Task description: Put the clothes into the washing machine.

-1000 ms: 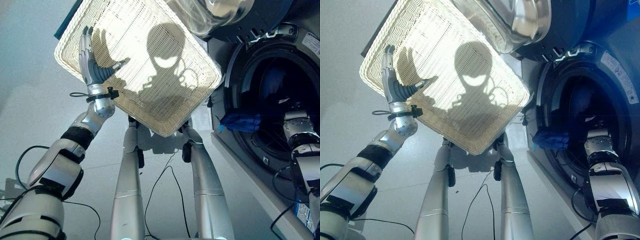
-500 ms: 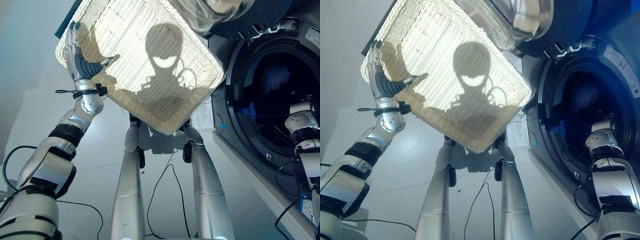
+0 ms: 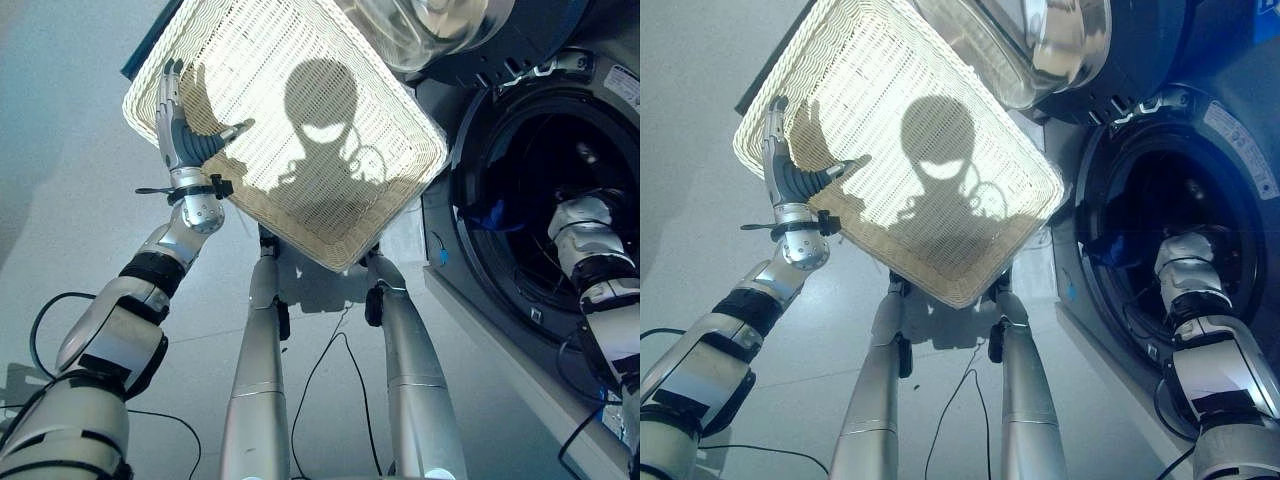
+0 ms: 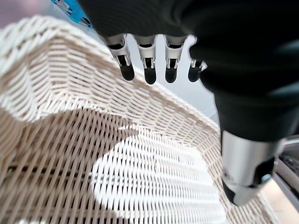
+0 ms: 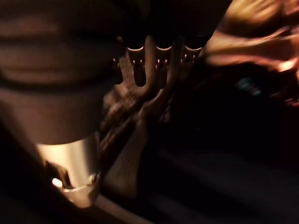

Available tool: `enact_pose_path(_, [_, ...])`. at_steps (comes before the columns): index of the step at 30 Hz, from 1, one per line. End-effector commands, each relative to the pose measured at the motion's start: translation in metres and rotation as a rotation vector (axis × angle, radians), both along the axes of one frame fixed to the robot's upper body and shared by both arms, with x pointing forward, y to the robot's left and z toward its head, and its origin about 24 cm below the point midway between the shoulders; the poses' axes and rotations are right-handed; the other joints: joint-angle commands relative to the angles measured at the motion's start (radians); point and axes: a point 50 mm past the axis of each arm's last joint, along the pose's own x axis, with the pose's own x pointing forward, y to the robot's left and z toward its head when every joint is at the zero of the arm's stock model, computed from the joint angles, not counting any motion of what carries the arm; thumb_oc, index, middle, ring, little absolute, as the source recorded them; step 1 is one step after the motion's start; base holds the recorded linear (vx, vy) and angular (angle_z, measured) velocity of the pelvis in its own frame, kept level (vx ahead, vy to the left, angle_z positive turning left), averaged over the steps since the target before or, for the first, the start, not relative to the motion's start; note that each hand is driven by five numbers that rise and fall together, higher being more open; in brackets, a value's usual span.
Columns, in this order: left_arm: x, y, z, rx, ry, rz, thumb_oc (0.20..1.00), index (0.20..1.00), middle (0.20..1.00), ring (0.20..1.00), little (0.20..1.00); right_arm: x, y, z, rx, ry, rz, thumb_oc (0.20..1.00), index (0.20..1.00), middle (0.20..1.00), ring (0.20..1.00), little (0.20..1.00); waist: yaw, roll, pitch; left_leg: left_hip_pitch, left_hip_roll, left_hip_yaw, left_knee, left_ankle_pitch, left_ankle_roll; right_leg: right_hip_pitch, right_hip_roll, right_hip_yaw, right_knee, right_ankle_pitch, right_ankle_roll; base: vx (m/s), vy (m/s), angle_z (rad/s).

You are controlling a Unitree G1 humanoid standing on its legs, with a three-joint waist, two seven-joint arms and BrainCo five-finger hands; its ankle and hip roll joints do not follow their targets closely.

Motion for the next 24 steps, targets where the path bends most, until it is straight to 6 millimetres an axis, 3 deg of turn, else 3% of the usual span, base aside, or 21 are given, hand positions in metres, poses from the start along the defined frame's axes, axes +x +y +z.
enact_pose_path(1, [-0.001, -0.006, 0.005, -0.079, -0.043, -0.031, 1.000, 1.000, 1.000, 1.000, 1.000, -0.008, -0.001, -0.009, -0.235, 0.101, -0.024, 1.000, 1.000, 1.000, 1.000, 1.000, -0.007, 0.016, -0.018, 0.017, -0.046, 0.059, 0.140, -0.173, 0.005, 0.083, 0.044, -0.030, -0.187, 0.133, 0.097, -0.01, 0.041, 0.03])
enact_pose_path(3, [-0.002, -0.003, -0.007, -0.095, -0.010, -0.035, 1.000, 1.000, 1.000, 1.000, 1.000, -0.007, 0.014, -0.024, -0.347, 0.151, 0.033, 1.000, 1.000, 1.000, 1.000, 1.000, -0.011, 0.013, -0.018, 0.037, -0.046, 0.065, 0.136, -0.174, 0.006, 0.100, 0.046, -0.027, -0.188, 0.131, 0.096, -0.01, 0.016, 0.01])
enact_pose_path(8, [-0.006, 0.006, -0.028, -0.114, 0.054, -0.031, 1.000, 1.000, 1.000, 1.000, 1.000, -0.012, 0.029, -0.051, -0.440, 0.217, 0.111, 1.000, 1.000, 1.000, 1.000, 1.000, -0.016, 0.004, -0.018, 0.084, -0.046, 0.074, 0.134, -0.179, 0.008, 0.144, 0.047, -0.025, -0.187, 0.125, 0.094, 0.00, 0.006, 0.00])
enact_pose_path(12, [-0.014, 0.018, -0.067, -0.154, 0.172, -0.031, 1.000, 1.000, 1.000, 1.000, 1.000, -0.025, 0.043, -0.096, -0.485, 0.323, 0.195, 1.000, 1.000, 1.000, 1.000, 1.000, -0.017, 0.002, -0.018, 0.179, -0.049, 0.083, 0.118, -0.189, 0.012, 0.232, 0.040, -0.023, -0.201, 0.115, 0.092, -0.03, 0.052, -0.03])
enact_pose_path(14, [-0.016, 0.021, -0.077, -0.182, 0.206, -0.037, 1.000, 1.000, 1.000, 1.000, 1.000, -0.028, 0.046, -0.106, -0.496, 0.353, 0.212, 1.000, 1.000, 1.000, 1.000, 1.000, -0.015, 0.004, -0.018, 0.211, -0.048, 0.082, 0.111, -0.193, 0.013, 0.260, 0.038, -0.021, -0.206, 0.111, 0.092, -0.02, 0.033, -0.06])
enact_pose_path(18, [-0.030, 0.027, -0.118, -0.222, 0.331, -0.047, 1.000, 1.000, 1.000, 1.000, 1.000, -0.042, 0.054, -0.142, -0.481, 0.460, 0.253, 1.000, 1.000, 1.000, 1.000, 1.000, 0.000, 0.013, -0.018, 0.343, -0.043, 0.081, 0.071, -0.201, 0.015, 0.379, 0.028, -0.013, -0.224, 0.090, 0.093, -0.02, 0.034, -0.03])
enact_pose_path(19, [-0.030, 0.027, -0.117, -0.221, 0.328, -0.047, 1.000, 1.000, 1.000, 1.000, 1.000, -0.041, 0.054, -0.140, -0.481, 0.457, 0.252, 1.000, 1.000, 1.000, 1.000, 1.000, -0.002, 0.013, -0.018, 0.338, -0.044, 0.080, 0.068, -0.195, 0.015, 0.374, 0.026, -0.013, -0.226, 0.095, 0.093, -0.02, 0.041, -0.02])
enact_pose_path(24, [-0.052, 0.024, -0.167, -0.215, 0.492, -0.072, 1.000, 1.000, 1.000, 1.000, 1.000, -0.064, 0.056, -0.178, -0.457, 0.566, 0.281, 1.000, 1.000, 1.000, 1.000, 1.000, 0.024, 0.033, -0.018, 0.491, -0.035, 0.074, 0.008, -0.193, 0.015, 0.519, 0.015, -0.009, -0.248, 0.070, 0.101, 0.01, -0.001, 0.00])
